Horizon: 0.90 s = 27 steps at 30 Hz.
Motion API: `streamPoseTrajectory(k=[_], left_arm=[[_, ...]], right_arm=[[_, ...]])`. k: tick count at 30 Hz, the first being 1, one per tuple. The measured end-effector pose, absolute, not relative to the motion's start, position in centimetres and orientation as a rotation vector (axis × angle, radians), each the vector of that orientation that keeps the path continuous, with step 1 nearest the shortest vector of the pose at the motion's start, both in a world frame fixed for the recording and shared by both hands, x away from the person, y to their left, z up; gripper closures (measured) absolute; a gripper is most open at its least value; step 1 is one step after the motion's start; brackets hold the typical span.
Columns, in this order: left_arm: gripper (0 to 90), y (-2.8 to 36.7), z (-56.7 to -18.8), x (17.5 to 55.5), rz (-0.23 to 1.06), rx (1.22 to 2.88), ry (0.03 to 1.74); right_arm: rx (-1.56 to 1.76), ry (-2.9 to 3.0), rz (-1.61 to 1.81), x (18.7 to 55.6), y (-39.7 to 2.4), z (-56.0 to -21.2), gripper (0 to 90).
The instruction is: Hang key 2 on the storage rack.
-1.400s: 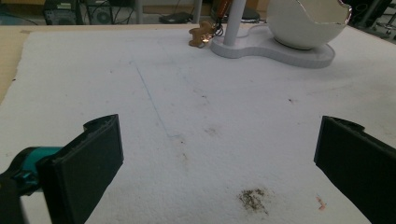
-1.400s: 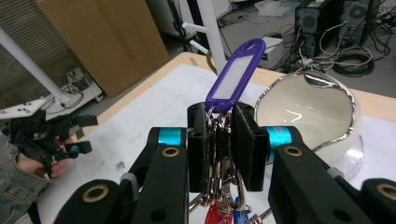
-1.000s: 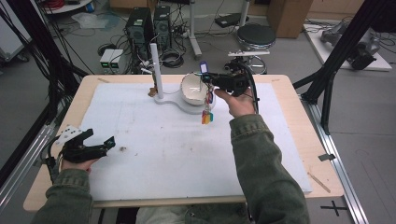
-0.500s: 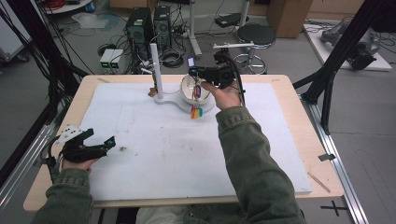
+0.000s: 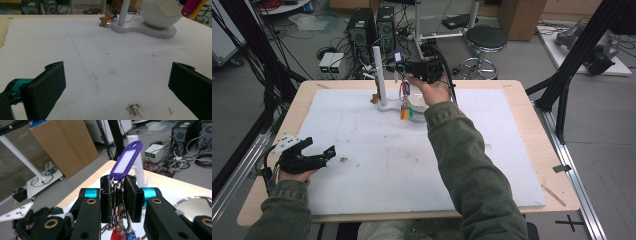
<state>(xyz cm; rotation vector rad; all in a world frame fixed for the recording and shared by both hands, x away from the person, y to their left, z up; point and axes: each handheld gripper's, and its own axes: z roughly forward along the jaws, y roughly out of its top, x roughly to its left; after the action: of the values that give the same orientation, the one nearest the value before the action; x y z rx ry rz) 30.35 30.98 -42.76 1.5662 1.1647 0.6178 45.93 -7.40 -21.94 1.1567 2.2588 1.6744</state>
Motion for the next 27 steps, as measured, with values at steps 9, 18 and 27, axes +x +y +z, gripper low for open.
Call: streamPoseTrajectory(k=[9, 18, 27], left_arm=[[1.7, 30.7, -42.8, 30.6, 0.613, 1.593, 1.148], [1.7, 30.6, -42.8, 30.8, 0.606, 1.591, 1.144], [1.7, 30.5, -42.8, 30.8, 0.602, 1.593, 1.138]], right_arm=[[1.142, 2.249, 1.687, 47.5, -5.4, -20.4, 76.4], [1.14, 2.245, 1.656, 49.1, -3.2, -20.3, 76.4], [1.136, 2.254, 1.609, 50.3, -0.8, -20.1, 76.4]])
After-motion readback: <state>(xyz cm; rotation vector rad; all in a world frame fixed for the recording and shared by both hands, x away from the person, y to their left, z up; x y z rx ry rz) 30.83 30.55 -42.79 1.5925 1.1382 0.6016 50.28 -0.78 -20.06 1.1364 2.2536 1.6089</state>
